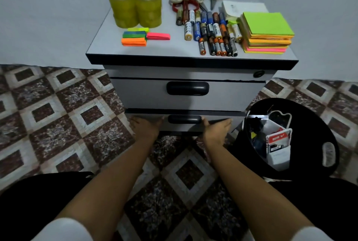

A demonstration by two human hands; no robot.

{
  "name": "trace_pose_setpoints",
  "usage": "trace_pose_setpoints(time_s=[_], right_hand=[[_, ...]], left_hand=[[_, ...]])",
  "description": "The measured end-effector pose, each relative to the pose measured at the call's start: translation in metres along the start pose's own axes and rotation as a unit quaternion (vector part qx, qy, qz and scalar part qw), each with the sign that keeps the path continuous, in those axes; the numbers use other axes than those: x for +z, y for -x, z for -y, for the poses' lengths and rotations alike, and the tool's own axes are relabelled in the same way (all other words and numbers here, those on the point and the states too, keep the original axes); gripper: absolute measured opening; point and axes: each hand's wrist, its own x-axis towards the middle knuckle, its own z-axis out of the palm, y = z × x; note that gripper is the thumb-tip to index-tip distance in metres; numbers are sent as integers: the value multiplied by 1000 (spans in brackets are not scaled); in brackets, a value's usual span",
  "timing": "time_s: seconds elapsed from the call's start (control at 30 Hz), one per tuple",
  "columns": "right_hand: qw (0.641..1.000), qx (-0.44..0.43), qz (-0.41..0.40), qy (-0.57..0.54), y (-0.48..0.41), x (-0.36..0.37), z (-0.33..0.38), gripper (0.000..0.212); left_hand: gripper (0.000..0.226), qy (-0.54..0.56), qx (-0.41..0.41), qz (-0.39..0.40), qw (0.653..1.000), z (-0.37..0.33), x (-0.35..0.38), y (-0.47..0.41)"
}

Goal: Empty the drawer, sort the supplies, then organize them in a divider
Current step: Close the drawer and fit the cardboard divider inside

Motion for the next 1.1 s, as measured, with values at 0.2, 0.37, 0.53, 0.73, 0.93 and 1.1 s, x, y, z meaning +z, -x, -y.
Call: trace_pose_setpoints(time_s=[0.2, 0.37, 0.53, 0.73, 0.93, 1.1], right_hand=[[1000, 3, 6, -24, 0, 0, 6, 93], [988, 50, 15, -145, 7, -5, 31, 34], [921, 67, 173, -343, 32, -30, 71, 39], [889, 131, 245, -363, 39, -35, 97, 31], [904, 123, 228, -340, 44, -38, 103, 35], [908, 116, 218, -339, 47, -39, 103, 35]], left_hand=[[117, 6, 12, 33, 999, -3, -6, 1], [68, 171, -28, 19, 985, -17, -4, 3], [24, 350, 0, 98, 932, -54, -3, 40], [28, 417, -53, 221, 880, -85, -8, 43], [31, 381, -51, 196, 902, -87, -12, 49], [34, 383, -44, 198, 901, -87, -19, 59]])
